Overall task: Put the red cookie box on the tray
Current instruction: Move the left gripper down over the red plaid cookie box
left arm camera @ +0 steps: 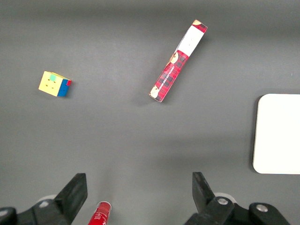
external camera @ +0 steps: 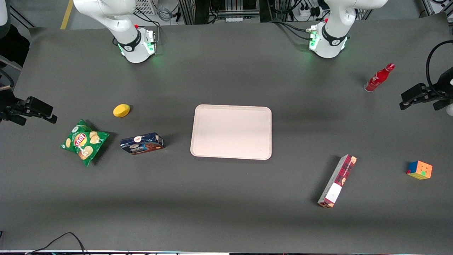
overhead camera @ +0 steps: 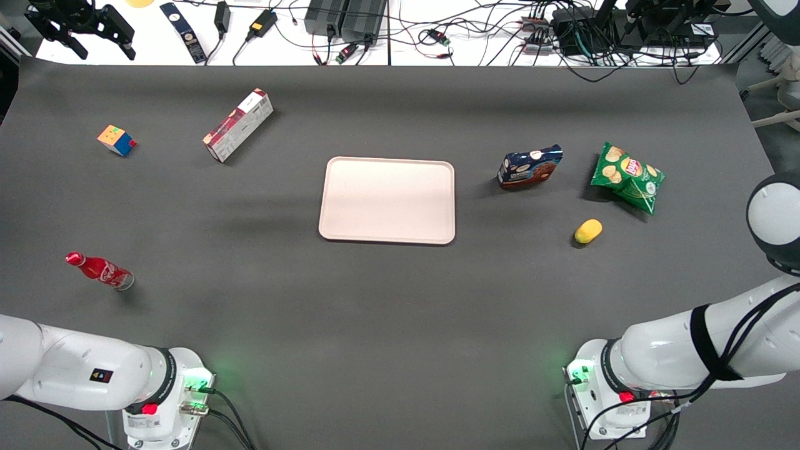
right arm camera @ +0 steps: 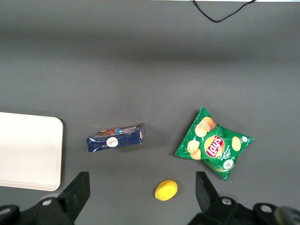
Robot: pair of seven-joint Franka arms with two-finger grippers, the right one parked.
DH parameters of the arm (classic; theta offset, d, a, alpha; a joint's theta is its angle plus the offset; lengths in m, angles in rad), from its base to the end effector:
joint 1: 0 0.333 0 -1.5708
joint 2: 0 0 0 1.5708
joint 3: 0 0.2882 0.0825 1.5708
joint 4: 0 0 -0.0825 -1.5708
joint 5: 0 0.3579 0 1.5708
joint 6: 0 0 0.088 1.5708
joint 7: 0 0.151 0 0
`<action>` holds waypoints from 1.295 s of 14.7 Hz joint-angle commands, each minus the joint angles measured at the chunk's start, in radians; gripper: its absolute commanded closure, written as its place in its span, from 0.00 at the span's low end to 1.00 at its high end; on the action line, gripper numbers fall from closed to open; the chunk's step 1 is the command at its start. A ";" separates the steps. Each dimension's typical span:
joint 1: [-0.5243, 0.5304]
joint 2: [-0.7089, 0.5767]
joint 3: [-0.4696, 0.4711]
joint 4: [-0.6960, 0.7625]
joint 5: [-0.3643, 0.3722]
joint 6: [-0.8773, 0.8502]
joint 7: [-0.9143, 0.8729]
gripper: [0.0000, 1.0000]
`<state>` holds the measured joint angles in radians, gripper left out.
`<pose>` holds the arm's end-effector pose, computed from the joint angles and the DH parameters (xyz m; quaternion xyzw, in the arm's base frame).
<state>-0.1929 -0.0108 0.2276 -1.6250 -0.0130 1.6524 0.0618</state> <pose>0.5340 0.0172 0.5413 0.9997 -0.0131 0.0193 0.0068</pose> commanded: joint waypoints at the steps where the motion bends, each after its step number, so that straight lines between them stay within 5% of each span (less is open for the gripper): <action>1: -0.005 -0.034 0.001 0.004 -0.004 -0.035 0.012 0.00; 10: -0.005 0.031 -0.042 -0.021 -0.002 0.072 0.030 0.00; 19: 0.003 0.258 -0.053 -0.084 -0.005 0.354 0.372 0.00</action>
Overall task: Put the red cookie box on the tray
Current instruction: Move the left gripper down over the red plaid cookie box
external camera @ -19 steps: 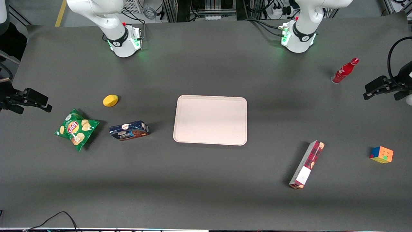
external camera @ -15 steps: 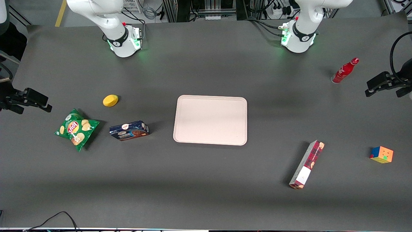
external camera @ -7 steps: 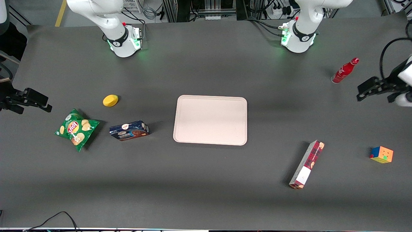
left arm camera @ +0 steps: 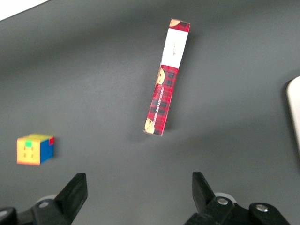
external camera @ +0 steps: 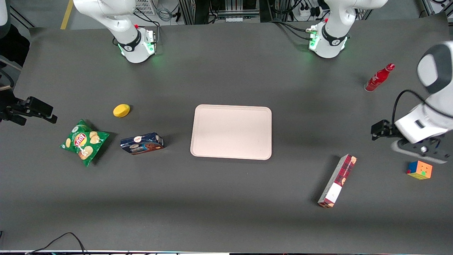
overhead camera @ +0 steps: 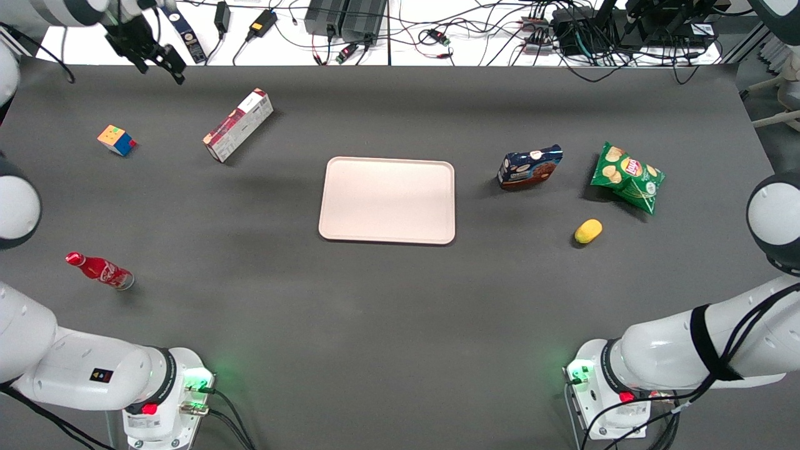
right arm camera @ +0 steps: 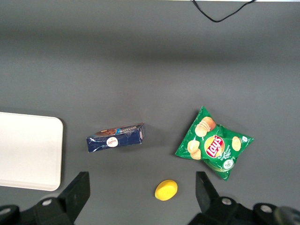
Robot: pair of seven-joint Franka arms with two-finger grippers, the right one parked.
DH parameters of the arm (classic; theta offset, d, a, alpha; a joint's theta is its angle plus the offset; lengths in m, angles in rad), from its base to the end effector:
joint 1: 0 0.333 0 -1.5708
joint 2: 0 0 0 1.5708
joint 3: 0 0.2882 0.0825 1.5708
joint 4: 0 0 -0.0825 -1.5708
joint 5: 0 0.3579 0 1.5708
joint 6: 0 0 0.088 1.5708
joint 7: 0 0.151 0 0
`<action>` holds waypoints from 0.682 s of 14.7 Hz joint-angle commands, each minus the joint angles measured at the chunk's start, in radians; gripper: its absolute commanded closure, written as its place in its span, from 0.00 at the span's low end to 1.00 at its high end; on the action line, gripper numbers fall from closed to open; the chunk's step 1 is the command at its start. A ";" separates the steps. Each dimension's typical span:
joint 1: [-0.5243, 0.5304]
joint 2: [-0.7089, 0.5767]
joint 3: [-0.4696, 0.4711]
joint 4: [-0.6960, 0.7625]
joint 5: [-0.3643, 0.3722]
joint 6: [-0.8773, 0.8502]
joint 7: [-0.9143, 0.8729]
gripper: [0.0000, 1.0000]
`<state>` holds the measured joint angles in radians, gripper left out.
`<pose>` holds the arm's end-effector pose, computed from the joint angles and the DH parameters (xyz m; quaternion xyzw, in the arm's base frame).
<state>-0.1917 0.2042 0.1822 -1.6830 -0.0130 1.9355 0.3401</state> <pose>0.5998 -0.0126 0.4208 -0.9843 0.1740 -0.0235 0.0163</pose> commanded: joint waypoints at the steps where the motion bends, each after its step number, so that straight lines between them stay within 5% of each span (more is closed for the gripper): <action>1: 0.003 0.067 -0.029 -0.027 -0.005 0.085 0.097 0.00; 10: 0.023 0.300 -0.082 -0.009 -0.015 0.290 0.178 0.00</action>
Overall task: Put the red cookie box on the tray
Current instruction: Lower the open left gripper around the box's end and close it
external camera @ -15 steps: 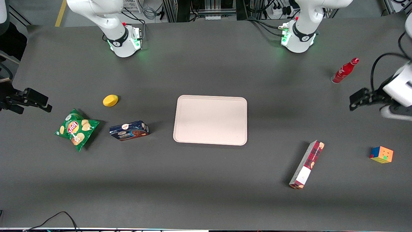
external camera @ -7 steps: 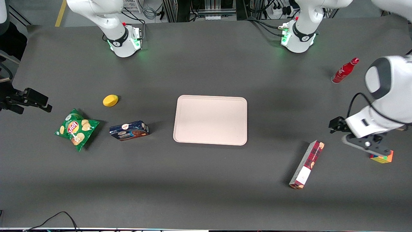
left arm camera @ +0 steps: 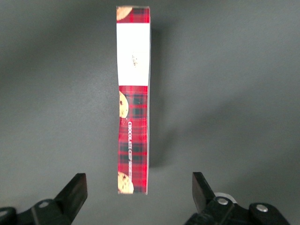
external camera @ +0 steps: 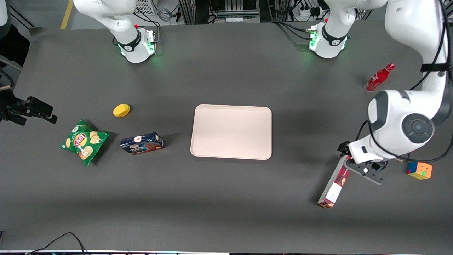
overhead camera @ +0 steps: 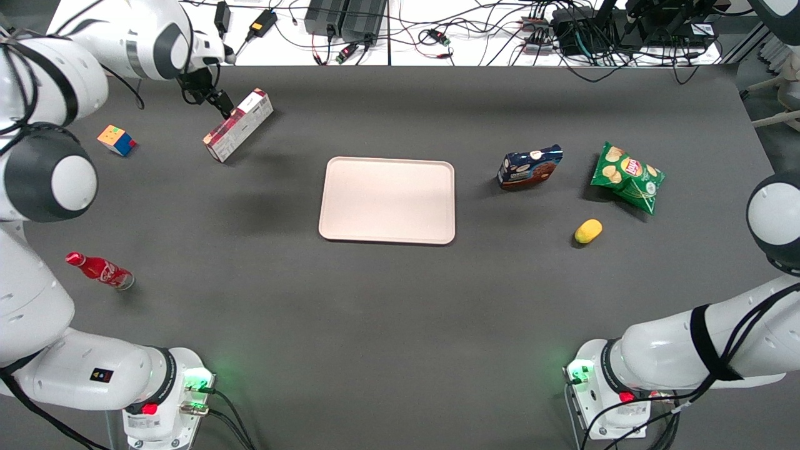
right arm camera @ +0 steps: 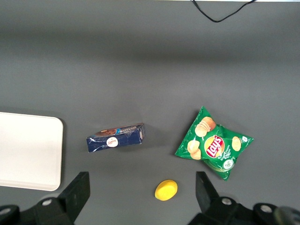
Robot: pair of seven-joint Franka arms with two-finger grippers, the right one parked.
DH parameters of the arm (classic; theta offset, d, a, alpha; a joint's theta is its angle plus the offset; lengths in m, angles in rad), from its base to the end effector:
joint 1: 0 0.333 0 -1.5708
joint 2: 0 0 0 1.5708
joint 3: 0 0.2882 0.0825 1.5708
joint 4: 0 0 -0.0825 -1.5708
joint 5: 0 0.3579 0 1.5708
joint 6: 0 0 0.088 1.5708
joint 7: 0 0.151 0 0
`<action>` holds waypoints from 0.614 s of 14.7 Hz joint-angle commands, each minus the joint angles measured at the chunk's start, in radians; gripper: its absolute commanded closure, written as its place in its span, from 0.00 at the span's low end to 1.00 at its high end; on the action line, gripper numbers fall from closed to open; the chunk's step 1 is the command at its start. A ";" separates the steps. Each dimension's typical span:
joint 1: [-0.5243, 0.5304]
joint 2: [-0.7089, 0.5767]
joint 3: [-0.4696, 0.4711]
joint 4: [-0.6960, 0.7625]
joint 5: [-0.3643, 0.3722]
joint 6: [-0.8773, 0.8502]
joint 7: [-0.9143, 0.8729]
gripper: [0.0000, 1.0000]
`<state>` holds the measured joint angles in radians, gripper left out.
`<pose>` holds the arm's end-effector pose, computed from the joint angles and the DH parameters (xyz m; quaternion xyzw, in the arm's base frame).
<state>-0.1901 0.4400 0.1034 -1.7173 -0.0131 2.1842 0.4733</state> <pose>0.6305 -0.0597 0.2820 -0.9604 0.2777 -0.0112 0.0190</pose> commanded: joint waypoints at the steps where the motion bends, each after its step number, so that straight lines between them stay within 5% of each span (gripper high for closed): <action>1: 0.023 0.093 -0.004 0.037 -0.019 0.058 0.047 0.00; 9: 0.012 0.232 -0.011 0.093 -0.074 0.158 0.047 0.00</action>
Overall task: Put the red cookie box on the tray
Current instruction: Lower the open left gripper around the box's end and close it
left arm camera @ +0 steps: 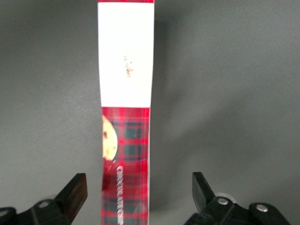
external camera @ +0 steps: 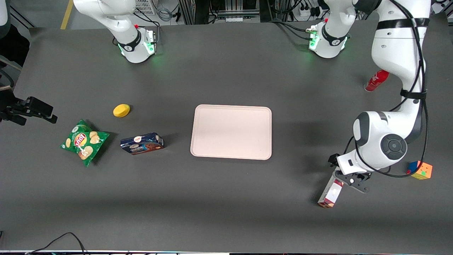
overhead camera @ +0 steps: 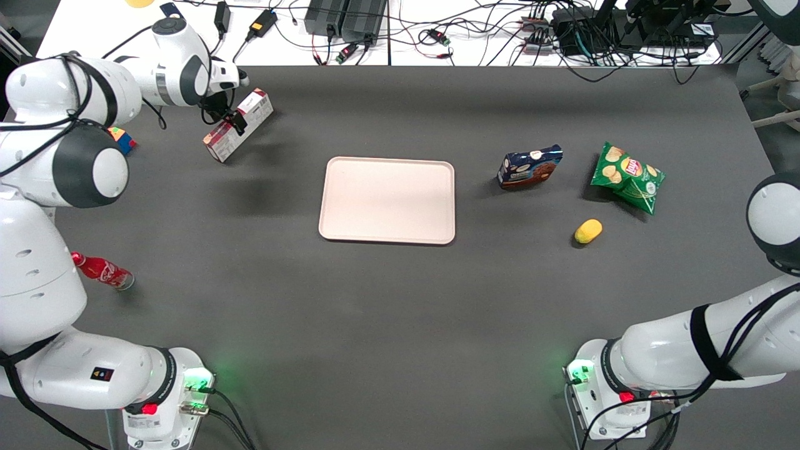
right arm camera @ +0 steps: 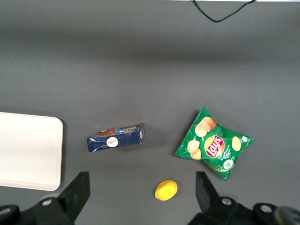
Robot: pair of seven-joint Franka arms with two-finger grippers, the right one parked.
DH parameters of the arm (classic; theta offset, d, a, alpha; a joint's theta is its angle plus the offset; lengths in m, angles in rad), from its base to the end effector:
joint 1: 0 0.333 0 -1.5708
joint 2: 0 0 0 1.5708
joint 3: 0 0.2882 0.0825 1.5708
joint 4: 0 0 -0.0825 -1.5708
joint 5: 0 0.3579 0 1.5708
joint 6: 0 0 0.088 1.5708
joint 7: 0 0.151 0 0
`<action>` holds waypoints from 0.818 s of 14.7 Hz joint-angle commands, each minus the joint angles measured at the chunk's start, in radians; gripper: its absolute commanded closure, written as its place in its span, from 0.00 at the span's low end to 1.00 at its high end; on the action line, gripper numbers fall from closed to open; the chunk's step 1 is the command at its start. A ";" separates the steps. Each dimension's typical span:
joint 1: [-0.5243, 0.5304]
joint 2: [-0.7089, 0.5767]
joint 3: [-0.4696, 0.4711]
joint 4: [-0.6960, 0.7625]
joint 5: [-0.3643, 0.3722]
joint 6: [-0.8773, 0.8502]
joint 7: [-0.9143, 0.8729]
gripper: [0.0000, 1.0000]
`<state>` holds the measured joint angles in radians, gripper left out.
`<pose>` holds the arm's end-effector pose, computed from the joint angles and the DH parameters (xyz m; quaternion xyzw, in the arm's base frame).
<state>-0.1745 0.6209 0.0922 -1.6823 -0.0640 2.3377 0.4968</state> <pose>0.6468 -0.0602 0.1950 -0.9617 0.2733 -0.0178 0.0070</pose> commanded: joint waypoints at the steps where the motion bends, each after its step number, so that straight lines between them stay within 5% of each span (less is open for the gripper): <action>1: -0.003 0.068 0.000 0.078 -0.023 0.024 0.025 0.00; 7: -0.013 0.112 0.001 0.122 -0.026 0.067 0.023 0.01; 11: -0.013 0.118 0.001 0.119 -0.028 0.077 0.019 0.45; 12: -0.013 0.120 0.001 0.118 -0.028 0.077 0.017 0.50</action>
<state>-0.1798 0.7228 0.0860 -1.5870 -0.0726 2.4097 0.4973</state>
